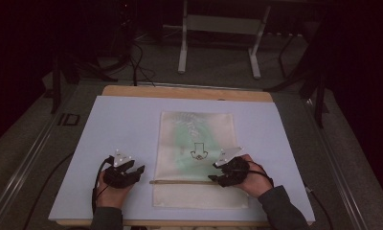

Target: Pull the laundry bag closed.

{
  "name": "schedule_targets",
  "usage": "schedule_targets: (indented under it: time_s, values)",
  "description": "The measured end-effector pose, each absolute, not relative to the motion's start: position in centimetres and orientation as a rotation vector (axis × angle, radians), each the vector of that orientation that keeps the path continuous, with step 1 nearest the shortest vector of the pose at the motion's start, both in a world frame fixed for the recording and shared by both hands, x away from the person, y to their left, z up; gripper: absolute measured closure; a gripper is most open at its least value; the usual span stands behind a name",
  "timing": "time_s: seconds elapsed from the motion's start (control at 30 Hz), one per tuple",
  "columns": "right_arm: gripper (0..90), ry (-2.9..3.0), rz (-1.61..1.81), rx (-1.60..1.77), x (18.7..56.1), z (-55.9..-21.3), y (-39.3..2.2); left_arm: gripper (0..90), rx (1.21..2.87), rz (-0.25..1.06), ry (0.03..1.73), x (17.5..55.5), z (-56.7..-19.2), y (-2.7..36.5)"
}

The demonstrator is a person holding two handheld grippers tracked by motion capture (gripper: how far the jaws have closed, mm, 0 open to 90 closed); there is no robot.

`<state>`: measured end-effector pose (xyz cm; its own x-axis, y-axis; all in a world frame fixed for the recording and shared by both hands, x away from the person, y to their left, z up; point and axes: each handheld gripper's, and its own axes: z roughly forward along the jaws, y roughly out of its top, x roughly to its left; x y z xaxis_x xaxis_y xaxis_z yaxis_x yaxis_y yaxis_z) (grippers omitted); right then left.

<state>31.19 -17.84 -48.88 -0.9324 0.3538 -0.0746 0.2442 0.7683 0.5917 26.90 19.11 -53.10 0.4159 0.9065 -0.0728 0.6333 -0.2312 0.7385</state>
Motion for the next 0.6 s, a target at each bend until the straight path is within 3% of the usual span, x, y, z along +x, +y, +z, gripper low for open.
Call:
schedule_targets:
  time_s: [0.6]
  values:
    - [50.9, 2.816, 0.907, 0.402, 31.3, -49.2, -14.5, 51.3, 1.98, 0.488, 1.294, 26.9, -53.1, 19.0]
